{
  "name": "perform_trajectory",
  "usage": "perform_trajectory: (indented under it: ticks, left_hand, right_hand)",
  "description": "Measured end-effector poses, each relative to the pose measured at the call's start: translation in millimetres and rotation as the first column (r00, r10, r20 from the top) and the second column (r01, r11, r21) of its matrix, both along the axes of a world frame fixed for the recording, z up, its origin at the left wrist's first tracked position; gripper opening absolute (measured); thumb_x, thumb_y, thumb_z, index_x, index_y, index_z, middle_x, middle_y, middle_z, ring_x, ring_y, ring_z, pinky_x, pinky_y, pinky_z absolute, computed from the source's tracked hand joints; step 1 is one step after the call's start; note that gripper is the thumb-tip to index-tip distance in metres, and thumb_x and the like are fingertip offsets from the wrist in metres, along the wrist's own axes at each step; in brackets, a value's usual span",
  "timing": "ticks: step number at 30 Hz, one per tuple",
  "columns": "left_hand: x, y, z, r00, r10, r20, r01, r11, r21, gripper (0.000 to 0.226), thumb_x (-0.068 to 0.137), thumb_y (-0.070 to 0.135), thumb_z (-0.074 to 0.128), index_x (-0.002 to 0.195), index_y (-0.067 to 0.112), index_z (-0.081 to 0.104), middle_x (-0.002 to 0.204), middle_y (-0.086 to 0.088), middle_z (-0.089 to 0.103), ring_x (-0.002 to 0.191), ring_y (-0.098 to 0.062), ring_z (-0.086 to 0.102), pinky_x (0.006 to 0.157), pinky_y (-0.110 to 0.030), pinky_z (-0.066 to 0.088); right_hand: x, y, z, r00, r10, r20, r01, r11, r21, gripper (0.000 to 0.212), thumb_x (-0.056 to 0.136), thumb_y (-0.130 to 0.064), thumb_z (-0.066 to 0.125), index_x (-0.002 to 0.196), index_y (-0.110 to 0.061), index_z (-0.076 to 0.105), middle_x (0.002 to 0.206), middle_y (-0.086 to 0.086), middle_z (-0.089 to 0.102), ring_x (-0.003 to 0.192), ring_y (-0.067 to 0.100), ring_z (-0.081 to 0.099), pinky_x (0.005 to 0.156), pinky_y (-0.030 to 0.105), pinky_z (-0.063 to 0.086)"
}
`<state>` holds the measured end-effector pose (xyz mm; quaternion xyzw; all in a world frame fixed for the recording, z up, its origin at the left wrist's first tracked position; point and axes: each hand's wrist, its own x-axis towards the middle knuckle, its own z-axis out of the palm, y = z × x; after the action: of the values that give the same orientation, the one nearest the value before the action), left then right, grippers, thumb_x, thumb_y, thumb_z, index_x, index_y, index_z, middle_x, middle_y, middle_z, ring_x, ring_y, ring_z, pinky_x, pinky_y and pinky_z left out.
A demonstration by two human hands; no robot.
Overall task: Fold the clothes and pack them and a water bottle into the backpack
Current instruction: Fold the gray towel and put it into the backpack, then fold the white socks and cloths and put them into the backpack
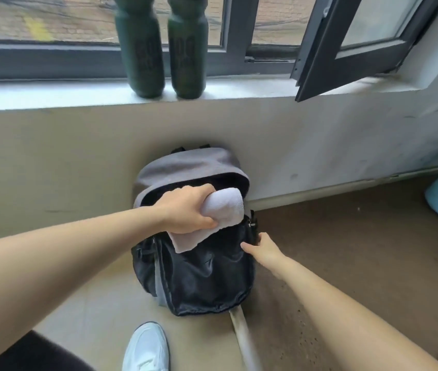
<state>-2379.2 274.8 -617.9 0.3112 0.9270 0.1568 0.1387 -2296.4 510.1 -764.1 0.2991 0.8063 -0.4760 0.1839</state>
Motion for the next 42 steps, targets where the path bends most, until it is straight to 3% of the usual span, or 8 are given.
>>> perform_trajectory:
  ticks: [4,7,9,13,16,31,37,42]
  left_hand:
    - [9,-11,-20,0.999,-0.032,-0.018,0.03,0.994,-0.102,0.043,0.082,0.055,0.067,0.115,0.035,0.049,0.097,0.01,0.066,0.091,-0.022,0.062,0.08,-0.043,0.053]
    - [8,-16,-37,0.997,-0.066,-0.027,0.059,0.978,-0.198,0.04,0.082,0.057,0.062,0.112,0.035,0.049,0.095,0.011,0.065,0.086,-0.02,0.063,0.077,-0.042,0.053]
    - [7,-14,-49,0.993,-0.11,-0.046,0.094,0.96,-0.264,0.039,0.085,0.06,0.056,0.111,0.033,0.048,0.093,0.011,0.065,0.082,-0.02,0.063,0.07,-0.039,0.049]
    - [-7,1,-64,0.975,-0.169,-0.143,0.114,0.938,-0.327,0.042,0.09,0.059,0.054,0.116,0.028,0.047,0.1,0.005,0.067,0.085,-0.025,0.067,0.065,-0.037,0.042]
    - [-28,23,-80,0.978,-0.116,-0.176,0.057,0.948,-0.312,0.052,0.09,0.057,0.059,0.129,0.025,0.046,0.114,-0.004,0.07,0.1,-0.032,0.069,0.074,-0.038,0.045]
    - [-27,54,-213,0.998,-0.025,-0.059,-0.002,0.909,-0.417,0.058,0.1,0.03,0.053,0.152,0.029,0.027,0.145,-0.006,0.05,0.126,-0.035,0.057,0.105,-0.048,0.041]
    - [-50,42,-190,0.962,-0.08,-0.262,-0.049,0.89,-0.453,0.068,0.092,0.012,0.061,0.152,0.03,0.033,0.15,-0.005,0.045,0.137,-0.034,0.046,0.113,-0.05,0.033]
    - [-54,35,-209,0.974,0.032,0.226,0.046,0.943,-0.33,0.066,0.09,0.054,0.066,0.146,0.031,0.04,0.148,-0.003,0.055,0.132,-0.03,0.057,0.105,-0.04,0.048]
  right_hand:
    - [0,-10,-50,0.982,-0.18,0.059,0.188,0.963,-0.191,0.108,0.081,-0.051,0.08,0.158,-0.006,0.021,0.16,0.01,0.037,0.144,0.029,0.041,0.117,0.042,0.037]
    - [-2,-11,-54,0.979,-0.205,0.012,0.202,0.947,-0.249,0.054,0.081,-0.036,0.084,0.123,-0.007,0.066,0.124,0.014,0.071,0.11,0.03,0.069,0.103,0.047,0.053]
    - [-1,-9,-45,0.984,-0.164,-0.063,0.148,0.968,-0.204,0.019,0.091,-0.015,0.074,0.106,-0.006,0.07,0.108,0.016,0.074,0.099,0.03,0.07,0.098,0.048,0.055]
    - [11,-5,-15,0.989,-0.043,-0.139,0.016,0.982,-0.188,0.036,0.081,-0.009,0.064,0.109,0.011,0.054,0.104,0.033,0.064,0.08,0.025,0.058,0.076,0.036,0.046]
    - [28,3,1,0.988,0.023,-0.153,-0.043,0.991,-0.131,0.024,0.08,-0.003,0.06,0.099,0.009,0.051,0.085,0.021,0.063,0.075,0.023,0.052,0.07,0.035,0.04]
    - [54,7,13,0.954,0.222,-0.2,-0.194,0.969,0.152,0.017,0.088,-0.01,0.066,0.103,-0.019,0.064,0.099,-0.008,0.07,0.093,0.014,0.066,0.072,0.019,0.046]
    - [50,19,27,0.957,0.153,-0.247,-0.149,0.988,0.035,0.013,0.087,-0.002,0.065,0.09,-0.015,0.065,0.083,-0.004,0.072,0.072,0.013,0.064,0.063,0.02,0.046]
    - [40,27,35,0.945,0.101,-0.311,-0.106,0.994,0.002,0.021,0.083,0.002,0.067,0.093,-0.016,0.072,0.088,0.006,0.076,0.083,0.024,0.071,0.078,0.036,0.055]
